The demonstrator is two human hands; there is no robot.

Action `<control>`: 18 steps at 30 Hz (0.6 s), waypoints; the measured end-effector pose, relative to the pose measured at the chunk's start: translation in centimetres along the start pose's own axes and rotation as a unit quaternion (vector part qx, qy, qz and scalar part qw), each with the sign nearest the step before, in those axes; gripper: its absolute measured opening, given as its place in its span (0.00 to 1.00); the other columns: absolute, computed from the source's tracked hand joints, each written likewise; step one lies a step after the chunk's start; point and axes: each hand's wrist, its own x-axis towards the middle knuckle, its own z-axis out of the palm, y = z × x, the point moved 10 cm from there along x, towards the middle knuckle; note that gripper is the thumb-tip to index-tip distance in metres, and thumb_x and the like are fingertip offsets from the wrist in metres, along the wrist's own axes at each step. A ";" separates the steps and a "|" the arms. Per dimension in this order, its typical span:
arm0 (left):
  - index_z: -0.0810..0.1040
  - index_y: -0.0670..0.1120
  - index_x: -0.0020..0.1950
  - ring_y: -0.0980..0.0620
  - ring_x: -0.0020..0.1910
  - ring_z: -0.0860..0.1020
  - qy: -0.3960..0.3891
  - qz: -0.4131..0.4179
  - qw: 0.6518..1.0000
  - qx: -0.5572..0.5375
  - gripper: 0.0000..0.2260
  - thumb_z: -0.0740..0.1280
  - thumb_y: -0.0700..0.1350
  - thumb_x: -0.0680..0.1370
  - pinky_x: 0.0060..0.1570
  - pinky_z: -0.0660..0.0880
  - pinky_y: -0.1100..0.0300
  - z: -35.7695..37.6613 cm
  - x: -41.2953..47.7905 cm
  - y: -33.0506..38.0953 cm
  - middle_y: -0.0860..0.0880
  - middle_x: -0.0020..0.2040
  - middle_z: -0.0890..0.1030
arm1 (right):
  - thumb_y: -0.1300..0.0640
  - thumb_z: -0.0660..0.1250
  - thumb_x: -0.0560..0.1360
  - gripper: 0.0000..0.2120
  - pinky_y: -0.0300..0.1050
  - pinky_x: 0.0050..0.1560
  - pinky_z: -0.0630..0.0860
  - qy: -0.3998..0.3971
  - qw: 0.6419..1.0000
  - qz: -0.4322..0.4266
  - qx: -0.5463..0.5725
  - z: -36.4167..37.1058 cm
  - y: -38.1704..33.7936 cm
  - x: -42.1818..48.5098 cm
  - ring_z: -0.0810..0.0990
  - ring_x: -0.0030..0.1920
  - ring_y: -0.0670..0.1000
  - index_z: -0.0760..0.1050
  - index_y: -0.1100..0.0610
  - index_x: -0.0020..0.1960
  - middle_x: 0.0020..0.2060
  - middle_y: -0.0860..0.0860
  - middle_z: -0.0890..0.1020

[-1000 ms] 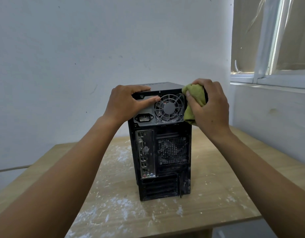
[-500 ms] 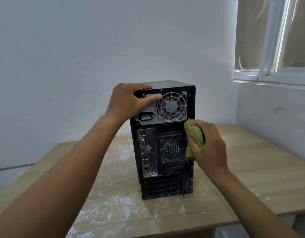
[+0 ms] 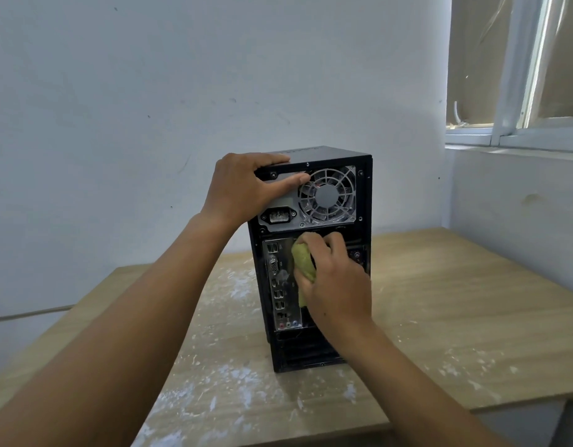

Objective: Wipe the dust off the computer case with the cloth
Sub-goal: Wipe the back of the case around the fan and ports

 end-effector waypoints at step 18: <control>0.86 0.50 0.54 0.60 0.47 0.81 0.001 -0.003 1.000 0.008 0.23 0.75 0.64 0.67 0.46 0.73 0.68 0.0 0.0 0.3 0.52 0.50 0.86 | 0.53 0.71 0.73 0.14 0.33 0.28 0.60 0.019 0.998 0.037 0.038 -1.8 2.8 0.2 0.71 0.32 0.46 0.75 0.52 0.57 0.46 0.49 0.74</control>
